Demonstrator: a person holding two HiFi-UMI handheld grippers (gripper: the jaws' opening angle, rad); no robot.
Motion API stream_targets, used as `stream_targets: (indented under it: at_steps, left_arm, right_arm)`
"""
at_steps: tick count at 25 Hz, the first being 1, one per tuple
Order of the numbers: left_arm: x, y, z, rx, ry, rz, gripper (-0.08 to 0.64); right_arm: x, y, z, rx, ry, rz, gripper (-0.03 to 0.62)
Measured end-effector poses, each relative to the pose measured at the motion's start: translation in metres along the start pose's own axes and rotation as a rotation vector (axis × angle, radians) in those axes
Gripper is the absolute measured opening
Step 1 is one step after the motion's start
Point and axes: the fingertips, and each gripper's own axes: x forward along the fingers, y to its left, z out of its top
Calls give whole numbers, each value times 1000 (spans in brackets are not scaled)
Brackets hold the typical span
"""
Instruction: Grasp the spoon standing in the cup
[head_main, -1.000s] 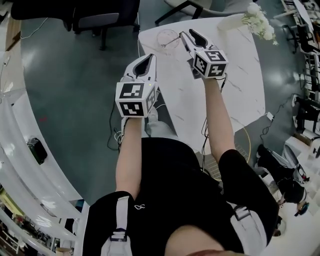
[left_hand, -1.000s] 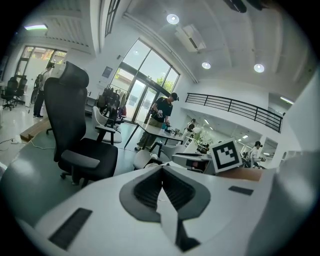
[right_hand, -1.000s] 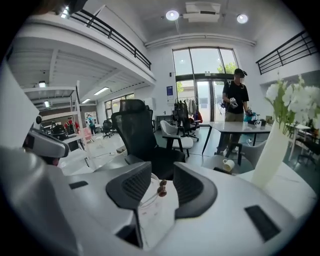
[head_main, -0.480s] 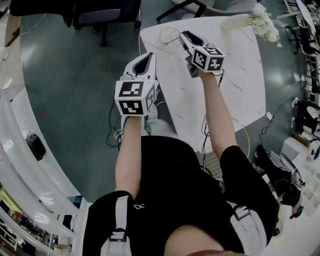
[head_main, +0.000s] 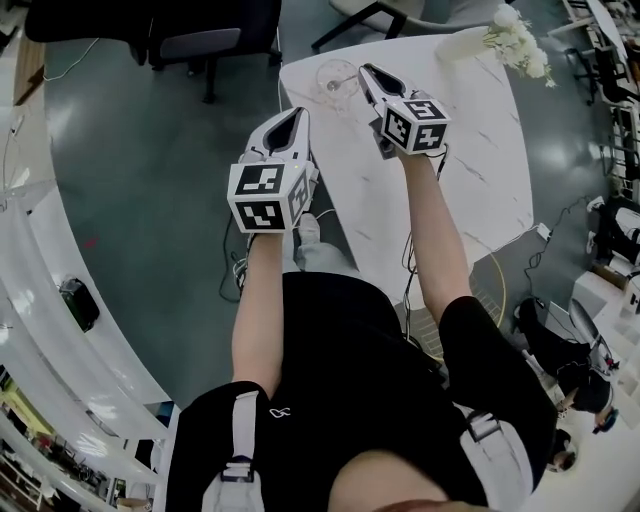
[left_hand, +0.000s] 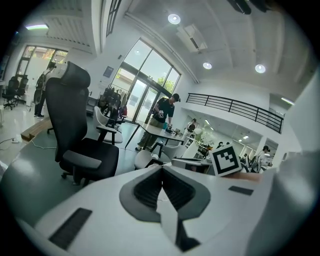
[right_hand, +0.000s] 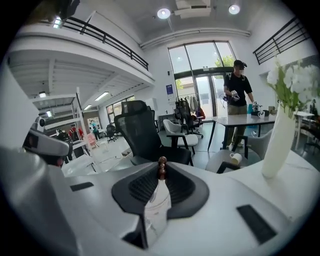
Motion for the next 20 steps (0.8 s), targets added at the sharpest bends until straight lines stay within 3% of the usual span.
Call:
stream_targets:
  at_steps: [5, 15, 20]
  left_arm:
    - [-7, -17, 10, 20, -28, -6, 15]
    - [-28, -55, 45, 116, -149, 46, 15]
    - [-41, -81, 56, 163, -212, 67, 15]
  right_arm:
    - [-36, 13, 36, -54, -100, 20, 46]
    - [-138, 44, 91, -56, -331, -39, 46]
    - [-196, 49, 97, 54, -423, -70, 46]
